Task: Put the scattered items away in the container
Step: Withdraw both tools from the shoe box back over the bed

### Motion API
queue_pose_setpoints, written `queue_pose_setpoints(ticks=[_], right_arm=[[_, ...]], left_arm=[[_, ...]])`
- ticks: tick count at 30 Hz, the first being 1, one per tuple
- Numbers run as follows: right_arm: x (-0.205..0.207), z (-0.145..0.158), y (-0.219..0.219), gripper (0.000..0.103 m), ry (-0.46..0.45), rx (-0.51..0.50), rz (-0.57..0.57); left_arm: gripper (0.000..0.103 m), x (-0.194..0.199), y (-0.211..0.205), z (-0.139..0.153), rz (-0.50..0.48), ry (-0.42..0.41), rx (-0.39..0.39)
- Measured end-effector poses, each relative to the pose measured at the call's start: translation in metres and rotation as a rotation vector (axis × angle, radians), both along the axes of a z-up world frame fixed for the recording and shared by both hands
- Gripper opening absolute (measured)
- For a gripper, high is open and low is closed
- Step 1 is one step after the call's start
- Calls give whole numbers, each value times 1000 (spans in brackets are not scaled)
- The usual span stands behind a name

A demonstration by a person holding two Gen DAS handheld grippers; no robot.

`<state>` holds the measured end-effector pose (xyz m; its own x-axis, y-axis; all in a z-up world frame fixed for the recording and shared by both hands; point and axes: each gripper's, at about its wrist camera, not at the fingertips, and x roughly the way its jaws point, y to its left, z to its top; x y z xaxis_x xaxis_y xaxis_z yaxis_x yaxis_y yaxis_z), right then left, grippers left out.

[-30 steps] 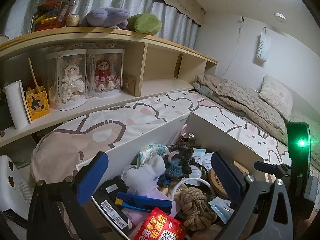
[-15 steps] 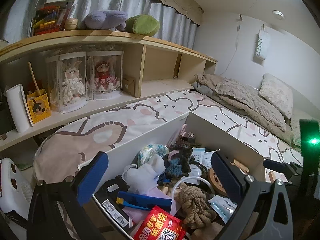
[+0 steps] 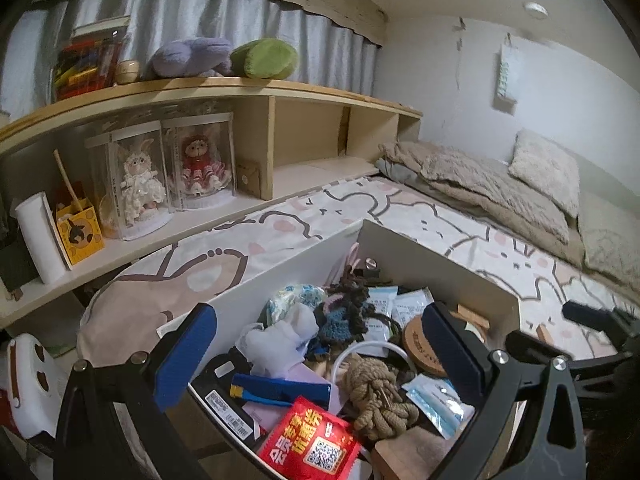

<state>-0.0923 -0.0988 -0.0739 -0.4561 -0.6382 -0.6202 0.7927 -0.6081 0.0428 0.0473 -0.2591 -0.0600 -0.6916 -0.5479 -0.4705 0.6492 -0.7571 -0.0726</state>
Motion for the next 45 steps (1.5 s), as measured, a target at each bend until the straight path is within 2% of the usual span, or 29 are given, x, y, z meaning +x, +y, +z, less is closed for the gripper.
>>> queue_pose_setpoints(ticks=[12, 22, 28, 39, 45], right_arm=[[20, 15, 48, 103, 11, -58, -60], [45, 22, 78, 103, 22, -63, -100], [63, 26, 92, 103, 22, -67, -121], [103, 33, 103, 103, 56, -42, -135], [123, 32, 111, 103, 77, -17, -143]], left_arm=[[103, 11, 28, 16, -49, -48, -58], [103, 31, 57, 21, -87, -110, -107], [103, 47, 68, 20, -140, -121, -83], [103, 88, 72, 24, -131, -116, -79], [103, 105, 74, 14, -161, -133, -52]])
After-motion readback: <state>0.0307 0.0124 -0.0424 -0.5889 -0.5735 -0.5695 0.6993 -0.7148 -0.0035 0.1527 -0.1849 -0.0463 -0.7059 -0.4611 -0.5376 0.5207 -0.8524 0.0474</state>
